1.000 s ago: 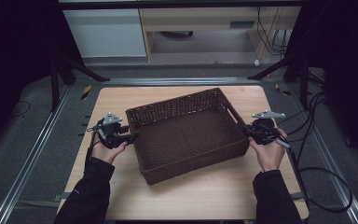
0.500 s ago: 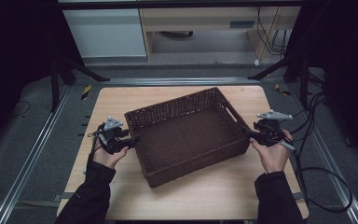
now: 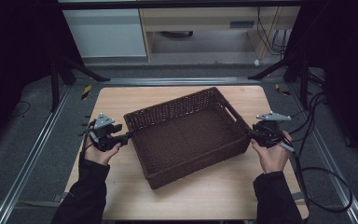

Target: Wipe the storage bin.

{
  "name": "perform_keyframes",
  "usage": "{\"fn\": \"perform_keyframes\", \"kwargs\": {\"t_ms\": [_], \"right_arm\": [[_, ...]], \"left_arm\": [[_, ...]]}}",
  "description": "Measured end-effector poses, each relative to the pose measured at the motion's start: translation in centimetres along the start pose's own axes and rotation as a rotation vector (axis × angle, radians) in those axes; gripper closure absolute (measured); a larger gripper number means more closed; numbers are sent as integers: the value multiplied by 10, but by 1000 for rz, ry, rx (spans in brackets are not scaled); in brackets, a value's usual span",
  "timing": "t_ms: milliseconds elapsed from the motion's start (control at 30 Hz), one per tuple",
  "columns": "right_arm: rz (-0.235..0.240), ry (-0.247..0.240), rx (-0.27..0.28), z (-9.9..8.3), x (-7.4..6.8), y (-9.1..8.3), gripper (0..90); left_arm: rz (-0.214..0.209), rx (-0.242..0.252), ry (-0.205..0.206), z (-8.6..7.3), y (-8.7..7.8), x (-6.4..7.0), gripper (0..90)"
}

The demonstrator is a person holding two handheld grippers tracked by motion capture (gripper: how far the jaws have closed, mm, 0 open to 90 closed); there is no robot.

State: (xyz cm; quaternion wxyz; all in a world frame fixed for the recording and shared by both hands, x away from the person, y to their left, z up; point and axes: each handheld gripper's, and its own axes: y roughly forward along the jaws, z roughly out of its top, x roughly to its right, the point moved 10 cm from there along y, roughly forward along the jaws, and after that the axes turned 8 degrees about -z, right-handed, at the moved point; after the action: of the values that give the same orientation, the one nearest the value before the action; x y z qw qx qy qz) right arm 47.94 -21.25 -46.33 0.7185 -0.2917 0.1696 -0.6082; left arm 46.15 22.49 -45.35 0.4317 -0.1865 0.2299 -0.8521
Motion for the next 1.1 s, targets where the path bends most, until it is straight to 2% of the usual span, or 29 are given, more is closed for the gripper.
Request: {"fn": "perform_keyframes", "kwargs": {"t_ms": [67, 133, 200, 367, 467, 567, 667, 733, 833, 933, 1100], "right_arm": [[-17, -10, -6, -1, 3, 4, 746], [-19, -10, -10, -2, 5, 6, 779], [-6, -1, -13, -2, 5, 7, 787], [-24, -9, -17, 1, 7, 12, 784], [-30, -10, -16, 4, 8, 15, 778], [-37, -11, -9, 5, 9, 18, 774], [-41, -12, -4, 5, 9, 18, 763], [-46, -20, 2, 5, 9, 18, 721], [-43, -14, 20, 8, 9, 13, 676], [-35, -19, 43, 11, 8, 6, 631], [4, -8, 52, 14, -2, -4, 534]], "left_arm": [[-6, -7, 1, 0, 1, -5, 435], [-5, -5, -4, 3, 3, -10, 437], [0, -2, -9, 5, 4, -17, 443], [13, -6, -34, 9, 10, -36, 474], [1, -15, -50, 14, 16, -46, 481], [-3, -18, -28, 19, 21, -50, 503], [-27, -27, -13, 22, 29, -51, 534], [-32, -51, -19, 19, 35, -52, 573], [-63, -52, -36, 18, 40, -49, 639], [-53, -55, -26, 17, 39, -48, 659], [-52, -49, -38, 11, 30, -40, 658]]}}
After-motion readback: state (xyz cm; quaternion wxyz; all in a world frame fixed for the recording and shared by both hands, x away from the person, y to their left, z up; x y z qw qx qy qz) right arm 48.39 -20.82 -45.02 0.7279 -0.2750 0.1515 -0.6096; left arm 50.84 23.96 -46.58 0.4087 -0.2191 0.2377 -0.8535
